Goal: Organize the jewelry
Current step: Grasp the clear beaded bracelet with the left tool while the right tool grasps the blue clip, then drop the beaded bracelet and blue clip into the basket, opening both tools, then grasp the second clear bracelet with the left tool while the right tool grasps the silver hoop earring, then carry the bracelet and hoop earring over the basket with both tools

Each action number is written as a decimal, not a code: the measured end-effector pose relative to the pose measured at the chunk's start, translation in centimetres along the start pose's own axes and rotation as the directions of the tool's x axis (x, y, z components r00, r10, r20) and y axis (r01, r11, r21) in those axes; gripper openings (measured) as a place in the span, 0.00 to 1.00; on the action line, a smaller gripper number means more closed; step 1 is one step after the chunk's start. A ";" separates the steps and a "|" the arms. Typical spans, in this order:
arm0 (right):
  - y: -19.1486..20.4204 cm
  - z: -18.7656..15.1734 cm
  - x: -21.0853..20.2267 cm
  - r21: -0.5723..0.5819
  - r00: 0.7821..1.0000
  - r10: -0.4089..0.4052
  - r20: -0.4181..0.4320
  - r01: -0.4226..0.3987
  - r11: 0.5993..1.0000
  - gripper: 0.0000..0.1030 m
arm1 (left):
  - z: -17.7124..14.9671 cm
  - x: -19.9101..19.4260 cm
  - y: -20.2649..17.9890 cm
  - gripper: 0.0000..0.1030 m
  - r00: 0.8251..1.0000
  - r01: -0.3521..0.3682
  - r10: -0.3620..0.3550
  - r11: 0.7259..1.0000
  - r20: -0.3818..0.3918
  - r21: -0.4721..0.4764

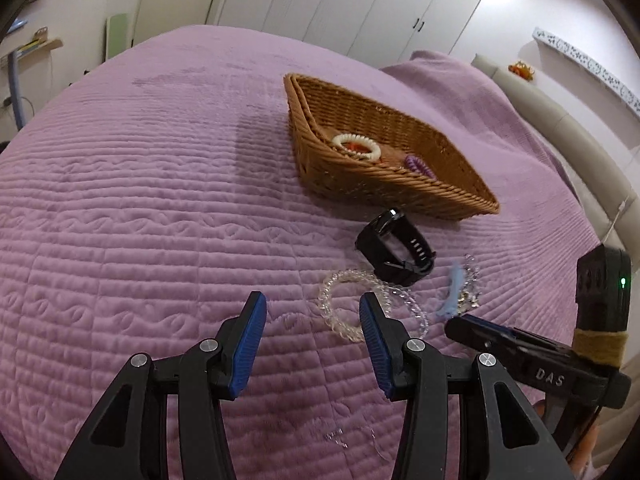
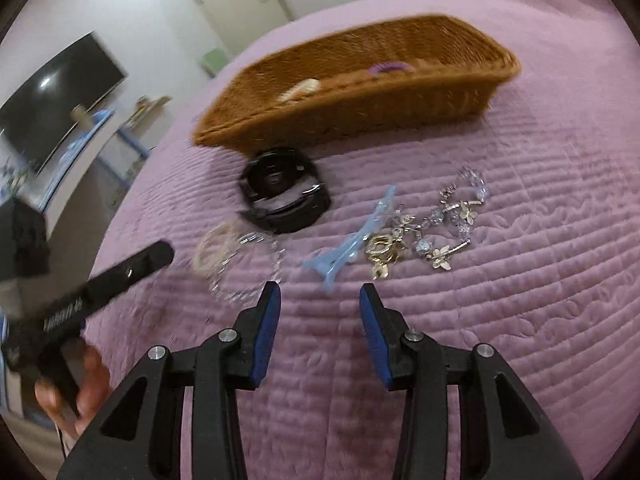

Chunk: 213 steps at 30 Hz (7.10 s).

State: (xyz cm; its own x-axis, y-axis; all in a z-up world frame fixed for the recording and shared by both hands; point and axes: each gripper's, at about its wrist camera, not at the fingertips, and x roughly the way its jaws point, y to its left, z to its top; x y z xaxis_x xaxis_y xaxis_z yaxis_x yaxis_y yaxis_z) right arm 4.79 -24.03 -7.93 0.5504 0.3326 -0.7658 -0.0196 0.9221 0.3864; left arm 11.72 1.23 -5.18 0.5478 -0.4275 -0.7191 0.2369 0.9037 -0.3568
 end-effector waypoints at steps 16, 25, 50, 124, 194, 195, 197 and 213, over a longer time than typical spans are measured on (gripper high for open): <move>2.3 2.6 3.5 0.027 0.981 -0.192 0.039 0.191 0.981 0.41 | 0.8 3.3 -1.1 0.48 0.996 -0.036 0.043 0.996 -0.079 0.078; 2.1 2.5 3.5 0.004 0.978 -0.200 0.051 0.200 0.980 0.13 | 0.4 3.8 -3.0 0.34 0.982 -0.168 0.181 0.969 -0.058 0.183; 1.5 -4.4 -4.3 -0.213 0.995 0.042 0.088 -0.023 0.977 0.13 | -2.3 -4.5 -5.6 0.09 0.992 -0.024 0.003 0.987 0.130 0.162; 1.0 4.9 -7.6 -0.232 0.986 0.144 0.078 -0.123 0.965 0.34 | 3.4 -4.5 -4.3 0.51 0.992 0.070 -0.083 0.989 0.100 0.127; 1.6 -8.6 -6.3 -0.137 0.988 -0.127 0.084 0.138 0.981 0.12 | -2.2 0.6 -6.4 0.07 0.998 0.004 0.011 0.967 -0.056 0.254; 1.3 -8.4 -6.5 -0.131 0.988 -0.129 0.089 0.140 0.981 0.12 | -2.2 0.3 -6.4 0.07 0.999 0.013 0.000 0.968 -0.051 0.250; 0.8 -8.1 -7.1 -0.117 0.987 -0.125 0.100 0.136 0.984 0.12 | -1.9 -0.3 -6.6 0.07 0.999 0.019 -0.010 0.969 -0.040 0.245; 0.5 -5.2 -10.9 -0.107 0.980 -0.074 0.184 0.095 0.990 0.12 | 1.0 -4.2 -9.7 0.07 0.993 0.066 -0.090 0.957 0.071 0.282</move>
State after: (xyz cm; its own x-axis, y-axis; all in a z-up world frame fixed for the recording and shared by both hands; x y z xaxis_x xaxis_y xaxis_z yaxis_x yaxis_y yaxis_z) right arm -5.51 -26.19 -2.07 0.6946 0.2209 -0.6847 -0.0564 0.9655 0.2543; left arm 7.99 -5.74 1.89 0.5799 -0.5041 -0.6400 0.4896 0.8435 -0.2207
